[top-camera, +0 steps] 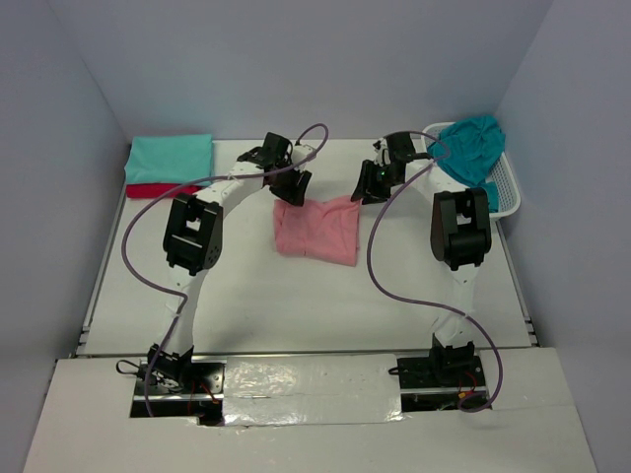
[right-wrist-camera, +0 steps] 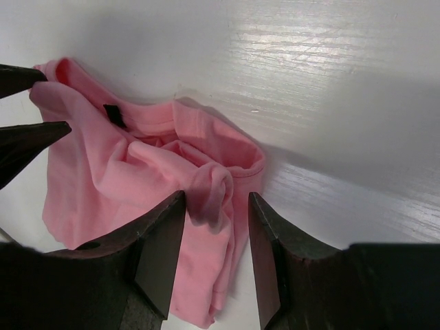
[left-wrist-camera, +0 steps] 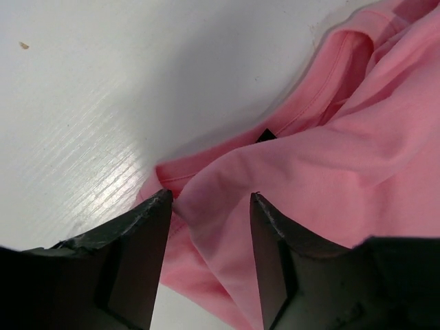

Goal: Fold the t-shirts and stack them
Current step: Smooth out wrinkles on the folded tshirt

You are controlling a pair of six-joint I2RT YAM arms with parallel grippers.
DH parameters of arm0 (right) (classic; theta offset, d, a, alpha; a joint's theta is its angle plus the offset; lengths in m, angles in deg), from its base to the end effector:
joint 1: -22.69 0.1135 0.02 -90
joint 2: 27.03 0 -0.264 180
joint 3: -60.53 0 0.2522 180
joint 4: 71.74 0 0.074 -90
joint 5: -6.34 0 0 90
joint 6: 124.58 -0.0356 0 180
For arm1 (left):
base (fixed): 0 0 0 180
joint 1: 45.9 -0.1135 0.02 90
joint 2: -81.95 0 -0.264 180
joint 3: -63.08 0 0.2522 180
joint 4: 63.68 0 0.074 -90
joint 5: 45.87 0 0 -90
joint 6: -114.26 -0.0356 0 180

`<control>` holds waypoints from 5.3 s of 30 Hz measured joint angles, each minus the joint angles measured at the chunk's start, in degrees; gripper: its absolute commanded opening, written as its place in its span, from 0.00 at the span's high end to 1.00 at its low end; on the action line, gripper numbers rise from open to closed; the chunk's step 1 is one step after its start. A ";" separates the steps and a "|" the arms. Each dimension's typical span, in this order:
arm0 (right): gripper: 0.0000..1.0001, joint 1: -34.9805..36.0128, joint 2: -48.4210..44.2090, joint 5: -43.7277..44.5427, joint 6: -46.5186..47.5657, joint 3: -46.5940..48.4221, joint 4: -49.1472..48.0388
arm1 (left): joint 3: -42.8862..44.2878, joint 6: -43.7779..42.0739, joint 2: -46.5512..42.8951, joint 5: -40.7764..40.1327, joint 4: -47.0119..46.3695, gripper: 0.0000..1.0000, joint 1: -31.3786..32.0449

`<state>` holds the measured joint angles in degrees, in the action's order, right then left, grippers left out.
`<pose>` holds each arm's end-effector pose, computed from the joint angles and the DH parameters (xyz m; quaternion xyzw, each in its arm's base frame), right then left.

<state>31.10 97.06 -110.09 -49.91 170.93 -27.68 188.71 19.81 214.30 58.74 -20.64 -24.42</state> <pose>0.4621 0.0843 0.1829 -0.0069 0.9373 0.2705 0.2194 0.4791 -0.1982 0.1963 0.2516 0.8978 -0.1686 0.3198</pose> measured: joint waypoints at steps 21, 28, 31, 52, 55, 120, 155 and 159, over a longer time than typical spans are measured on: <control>0.63 -0.02 -0.31 -3.43 3.04 -4.52 -3.63 | -3.17 -0.22 -2.14 -3.91 0.39 1.00 -0.02; 0.75 -0.02 0.04 -7.85 0.76 -3.93 -5.49 | -4.48 -0.26 -6.78 -5.03 1.90 1.00 -0.07; 0.92 0.07 0.07 -8.50 -0.72 -3.96 -7.26 | -4.79 -0.26 -7.76 -5.42 2.38 1.00 -0.24; 0.43 0.33 7.63 -3.89 -9.33 7.02 -4.96 | -9.03 -0.02 -9.05 -10.86 0.63 1.00 -3.04; 0.42 -0.11 7.82 -2.08 -9.27 8.15 -4.76 | -8.61 0.04 -8.02 -11.52 0.13 1.00 -3.15; 0.59 3.34 -18.73 -6.60 -8.66 -33.44 -14.82 | -31.80 -1.14 -27.23 4.37 9.29 0.26 -5.79; 1.00 2.64 -14.73 -11.50 -7.96 -38.01 -20.55 | -31.58 -4.63 -20.72 2.12 5.90 1.00 -4.79; 1.00 2.36 -16.09 -12.28 -7.65 -38.86 -20.46 | -31.45 -8.28 -20.92 1.60 7.21 1.00 -4.76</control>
<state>33.46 80.98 -122.38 -57.56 132.07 -48.14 157.26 11.52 193.39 60.33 -13.43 -29.19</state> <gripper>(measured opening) 0.010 0.039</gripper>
